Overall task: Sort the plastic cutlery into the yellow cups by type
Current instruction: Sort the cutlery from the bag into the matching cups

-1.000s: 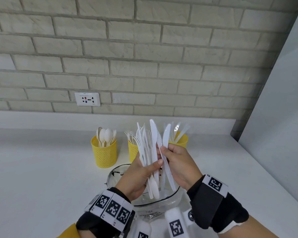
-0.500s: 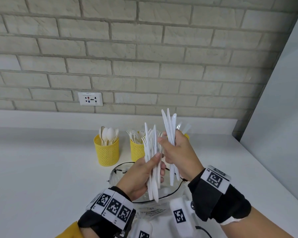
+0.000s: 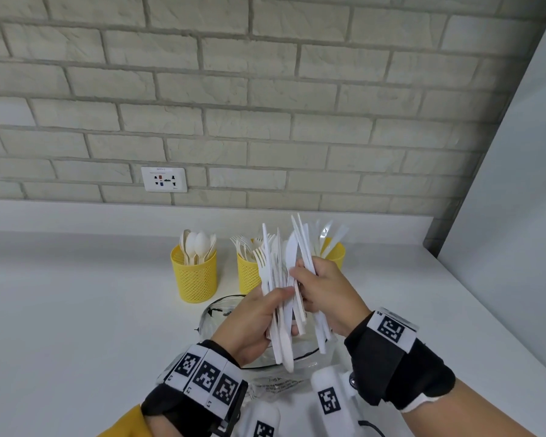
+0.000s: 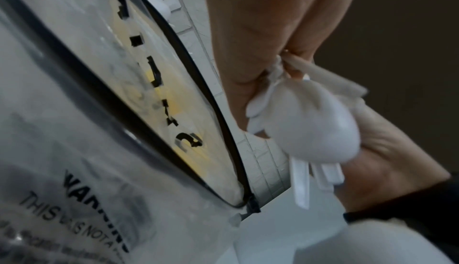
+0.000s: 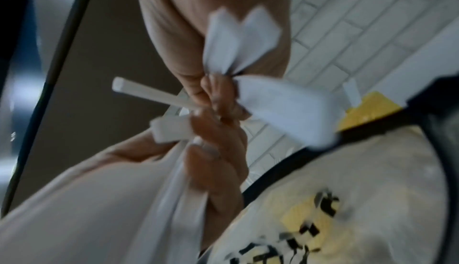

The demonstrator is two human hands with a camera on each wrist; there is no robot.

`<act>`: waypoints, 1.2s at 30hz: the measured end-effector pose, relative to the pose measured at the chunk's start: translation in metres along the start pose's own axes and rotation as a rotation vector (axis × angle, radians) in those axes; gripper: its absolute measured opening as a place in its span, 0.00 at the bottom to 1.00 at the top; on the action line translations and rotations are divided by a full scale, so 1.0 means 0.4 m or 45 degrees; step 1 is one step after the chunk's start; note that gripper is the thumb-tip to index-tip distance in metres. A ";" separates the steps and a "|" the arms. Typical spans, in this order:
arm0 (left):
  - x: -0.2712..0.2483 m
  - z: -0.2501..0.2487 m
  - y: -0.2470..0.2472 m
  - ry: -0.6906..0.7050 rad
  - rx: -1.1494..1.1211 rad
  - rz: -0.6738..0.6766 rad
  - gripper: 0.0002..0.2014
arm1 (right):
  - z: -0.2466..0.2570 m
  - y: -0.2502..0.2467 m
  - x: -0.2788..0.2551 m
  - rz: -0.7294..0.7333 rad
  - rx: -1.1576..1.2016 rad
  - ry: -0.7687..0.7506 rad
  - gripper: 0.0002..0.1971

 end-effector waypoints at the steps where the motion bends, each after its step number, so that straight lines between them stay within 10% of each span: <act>1: 0.002 -0.002 0.000 0.006 -0.009 0.002 0.12 | 0.002 0.003 -0.007 0.036 0.077 0.028 0.09; 26: 0.047 -0.015 -0.035 -0.011 -0.190 -0.078 0.12 | 0.032 -0.027 -0.009 0.483 0.133 0.051 0.11; 36: 0.060 -0.020 -0.032 0.075 -0.165 -0.133 0.09 | 0.052 -0.045 0.008 0.226 0.131 -0.132 0.15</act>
Point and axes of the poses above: each hand's wrist, its own x-axis towards the middle knuckle, its own y-axis out of the palm, z = x × y, the point moved 3 cm from there along x, towards the middle knuckle, and after that the axes turned 1 degree about -z, right-handed, at the moved point
